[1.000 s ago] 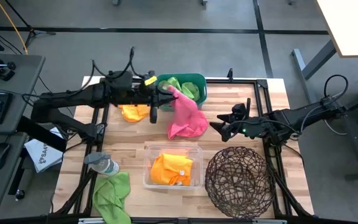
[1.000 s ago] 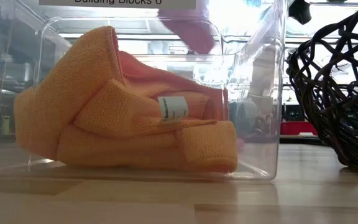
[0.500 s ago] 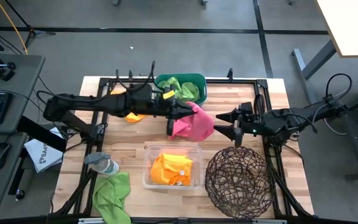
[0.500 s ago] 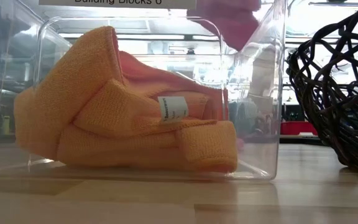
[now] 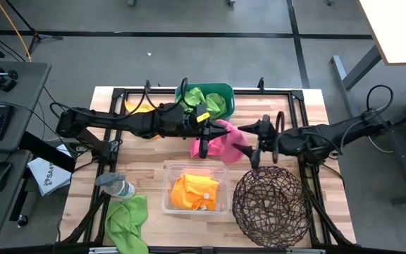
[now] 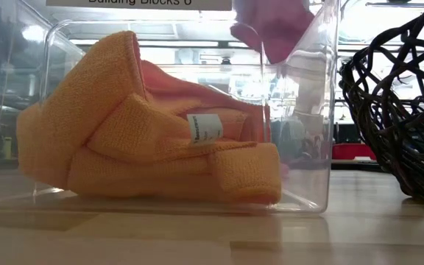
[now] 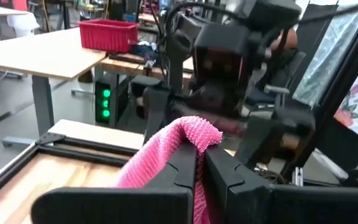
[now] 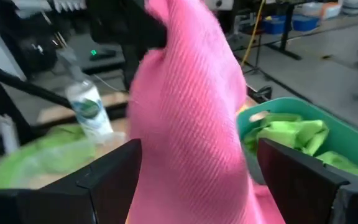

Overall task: Sort microfiber towel by color & place in baskets
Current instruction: Put the pink microfiber cloth into the basket

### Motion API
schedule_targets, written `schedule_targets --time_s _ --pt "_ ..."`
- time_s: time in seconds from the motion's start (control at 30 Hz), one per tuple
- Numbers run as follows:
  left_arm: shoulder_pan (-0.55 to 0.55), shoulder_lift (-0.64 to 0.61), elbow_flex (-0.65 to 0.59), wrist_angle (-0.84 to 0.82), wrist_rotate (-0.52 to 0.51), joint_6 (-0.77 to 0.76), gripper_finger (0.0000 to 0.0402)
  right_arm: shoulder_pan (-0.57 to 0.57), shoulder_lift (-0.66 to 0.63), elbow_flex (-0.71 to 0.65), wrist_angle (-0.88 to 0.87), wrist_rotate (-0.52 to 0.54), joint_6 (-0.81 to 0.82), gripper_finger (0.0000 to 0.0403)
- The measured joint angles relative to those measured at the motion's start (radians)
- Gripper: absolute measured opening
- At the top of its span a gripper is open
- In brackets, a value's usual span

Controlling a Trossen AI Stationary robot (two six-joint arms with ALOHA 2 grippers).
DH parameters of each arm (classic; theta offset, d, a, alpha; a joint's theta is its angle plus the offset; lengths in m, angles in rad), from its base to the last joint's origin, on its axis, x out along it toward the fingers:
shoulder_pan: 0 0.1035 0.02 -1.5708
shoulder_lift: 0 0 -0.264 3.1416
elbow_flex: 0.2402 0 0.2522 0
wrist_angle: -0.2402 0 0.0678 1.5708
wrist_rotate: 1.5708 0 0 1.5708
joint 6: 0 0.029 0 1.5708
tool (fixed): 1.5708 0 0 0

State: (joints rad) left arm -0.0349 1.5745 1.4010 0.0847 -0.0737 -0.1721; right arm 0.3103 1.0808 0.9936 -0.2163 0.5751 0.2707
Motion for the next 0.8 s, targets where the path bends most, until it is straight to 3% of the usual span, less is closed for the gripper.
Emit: schedule_targets --time_s 0.2,0.3,0.4,0.5,0.53,0.67,0.8 --pt "0.000 -0.001 -0.001 -0.009 -0.001 0.023 0.0000 -0.036 0.070 0.000 0.030 -0.001 -0.027 0.0313" --pt "0.000 -0.001 -0.001 -0.012 0.009 0.033 0.0000 -0.043 0.085 0.000 0.066 -0.019 -0.019 0.0291" --pt "0.000 0.000 -0.001 -0.011 0.009 0.034 0.0003 -0.042 0.088 0.000 0.099 -0.029 -0.017 0.0209" --pt "0.006 -0.001 -0.001 -0.012 0.013 0.047 0.0019 -0.042 0.082 0.000 0.107 -0.038 0.015 0.0065" --pt "0.010 -0.001 -0.001 -0.014 0.021 0.055 0.0028 -0.042 0.079 0.000 0.105 -0.053 0.021 0.0034" --pt "0.032 -0.022 -0.001 -0.049 0.038 0.070 0.0079 -0.042 0.066 0.000 0.092 -0.071 0.084 0.0025" --pt "0.072 -0.085 0.000 -0.274 0.036 0.073 0.0135 -0.043 0.012 0.000 -0.036 -0.062 0.124 0.0008"
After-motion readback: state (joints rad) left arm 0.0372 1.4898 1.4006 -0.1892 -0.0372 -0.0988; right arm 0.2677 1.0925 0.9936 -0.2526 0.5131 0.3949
